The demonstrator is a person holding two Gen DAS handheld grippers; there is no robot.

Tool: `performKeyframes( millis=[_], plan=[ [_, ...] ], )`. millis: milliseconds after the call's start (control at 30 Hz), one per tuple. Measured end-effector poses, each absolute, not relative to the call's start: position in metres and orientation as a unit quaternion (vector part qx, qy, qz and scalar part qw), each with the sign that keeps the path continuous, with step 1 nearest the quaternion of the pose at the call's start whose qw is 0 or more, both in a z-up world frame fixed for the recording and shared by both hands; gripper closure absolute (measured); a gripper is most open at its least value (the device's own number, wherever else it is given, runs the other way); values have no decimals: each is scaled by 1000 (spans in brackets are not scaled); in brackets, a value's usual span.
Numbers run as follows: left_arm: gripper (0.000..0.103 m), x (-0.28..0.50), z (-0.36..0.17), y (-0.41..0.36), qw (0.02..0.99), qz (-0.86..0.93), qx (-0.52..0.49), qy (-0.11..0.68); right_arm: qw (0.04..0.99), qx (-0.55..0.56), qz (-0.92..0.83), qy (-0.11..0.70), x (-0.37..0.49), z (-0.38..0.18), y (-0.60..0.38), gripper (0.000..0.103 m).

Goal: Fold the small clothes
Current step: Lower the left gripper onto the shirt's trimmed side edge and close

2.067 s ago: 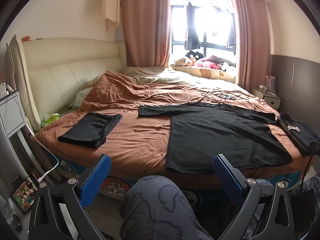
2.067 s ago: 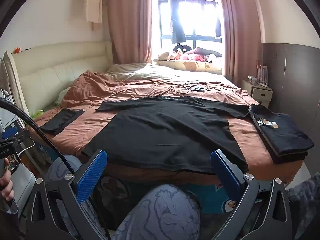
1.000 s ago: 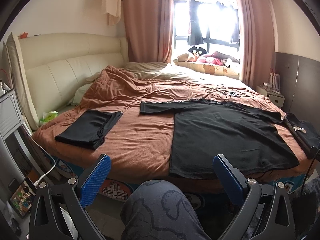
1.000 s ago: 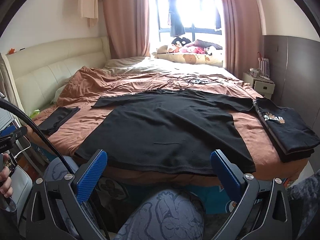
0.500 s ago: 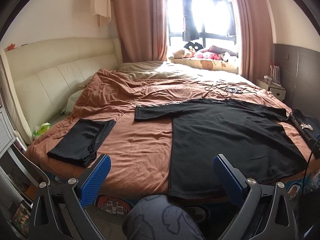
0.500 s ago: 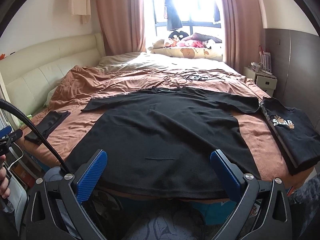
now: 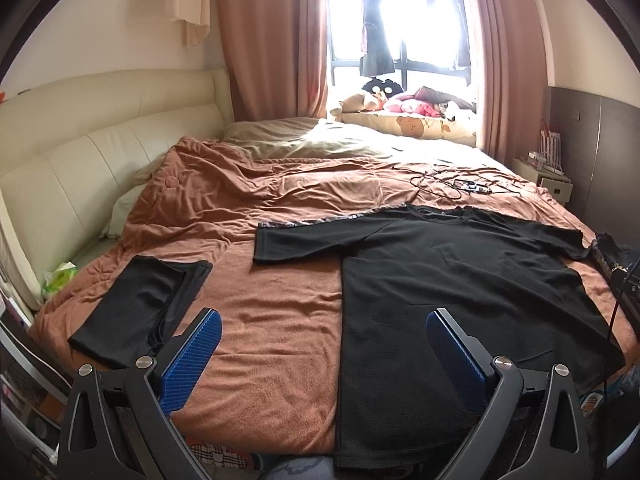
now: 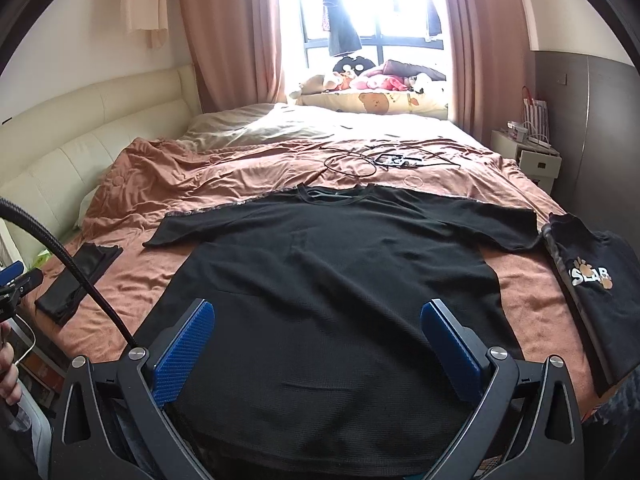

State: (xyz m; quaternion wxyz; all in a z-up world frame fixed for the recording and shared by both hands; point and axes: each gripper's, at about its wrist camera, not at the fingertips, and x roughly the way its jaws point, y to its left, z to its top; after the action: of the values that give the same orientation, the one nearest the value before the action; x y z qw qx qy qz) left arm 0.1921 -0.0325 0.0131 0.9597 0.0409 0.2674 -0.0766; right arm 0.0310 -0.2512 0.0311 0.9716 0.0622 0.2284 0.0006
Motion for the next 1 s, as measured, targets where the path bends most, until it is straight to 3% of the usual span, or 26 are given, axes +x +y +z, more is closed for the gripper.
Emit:
performKeyframes(
  millis=[500,633,767,867,1000],
  plan=[
    [0,294,3,-14,949,-84,18,302,966,85,66,237,125,30,-249,0],
    [6,323,-1,-1,945,-93,9,315,962,101,78,243,154,27,-248,0],
    [12,355,-5,16,940,-92,-4,330,959,87,96,252,178,27,-238,13],
    [14,379,-7,29,935,-86,-16,343,955,87,107,261,200,28,-232,16],
    [25,410,-7,45,929,-87,-34,358,951,95,115,271,235,33,-225,22]
  ],
)
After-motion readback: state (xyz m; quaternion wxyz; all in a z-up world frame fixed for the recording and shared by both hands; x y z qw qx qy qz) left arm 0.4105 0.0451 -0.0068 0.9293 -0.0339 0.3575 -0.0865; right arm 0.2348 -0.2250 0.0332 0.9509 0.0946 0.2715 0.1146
